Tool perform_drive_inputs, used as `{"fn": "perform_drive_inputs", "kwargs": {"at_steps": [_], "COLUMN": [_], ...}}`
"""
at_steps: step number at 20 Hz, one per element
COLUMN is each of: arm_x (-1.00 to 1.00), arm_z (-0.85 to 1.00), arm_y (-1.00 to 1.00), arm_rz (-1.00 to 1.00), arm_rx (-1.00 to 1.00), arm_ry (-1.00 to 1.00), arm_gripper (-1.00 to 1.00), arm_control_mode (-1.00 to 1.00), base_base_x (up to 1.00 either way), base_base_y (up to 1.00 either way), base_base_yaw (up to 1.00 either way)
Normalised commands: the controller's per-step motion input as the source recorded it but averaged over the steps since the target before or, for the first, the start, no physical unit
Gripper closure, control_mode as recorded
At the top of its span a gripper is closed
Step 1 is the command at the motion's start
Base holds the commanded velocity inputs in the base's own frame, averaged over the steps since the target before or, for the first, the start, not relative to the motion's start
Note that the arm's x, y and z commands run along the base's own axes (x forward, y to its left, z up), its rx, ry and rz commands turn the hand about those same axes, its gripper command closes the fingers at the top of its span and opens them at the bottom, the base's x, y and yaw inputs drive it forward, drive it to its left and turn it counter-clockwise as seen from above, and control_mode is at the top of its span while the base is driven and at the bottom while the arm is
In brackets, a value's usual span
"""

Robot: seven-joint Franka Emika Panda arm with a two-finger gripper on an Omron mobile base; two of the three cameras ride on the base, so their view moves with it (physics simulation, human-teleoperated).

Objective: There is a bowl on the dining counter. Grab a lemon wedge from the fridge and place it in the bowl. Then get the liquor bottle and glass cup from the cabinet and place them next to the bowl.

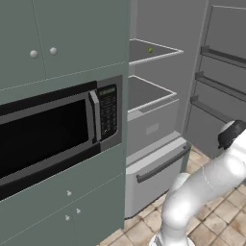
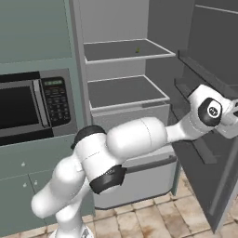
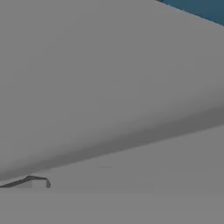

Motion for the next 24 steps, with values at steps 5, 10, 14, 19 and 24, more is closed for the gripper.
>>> {"fn": "perform_drive_inputs", "kwargs": {"at_steps": [5, 10, 14, 19, 24], "arm_x": [-0.74, -1.0, -1.0, -1.0, -1.0], "arm_z": [0.51, 0.59, 0.48, 0.13, 0.0], "arm_y": [-0.16, 0.84, 1.0, 1.0, 1.0], "arm_rz": [0.03, 0.01, 0.01, 0.0, 0.0], "arm_rx": [0.1, 0.02, 0.0, -0.01, -0.07], "arm_ry": [-0.27, -0.28, -0.21, -0.17, -0.16], "arm_gripper": [-1.0, -1.0, -1.0, -1.0, -1.0], "arm_control_mode": [-1.0, -1.0, -1.0, -1.0, -1.0], "base_base_x": [0.0, 0.0, 0.0, 0.0, 0.0], "base_base_y": [0.0, 0.0, 0.0, 0.0, 0.0], "base_base_yaw": [0.0, 0.0, 0.0, 0.0, 0.0]}}
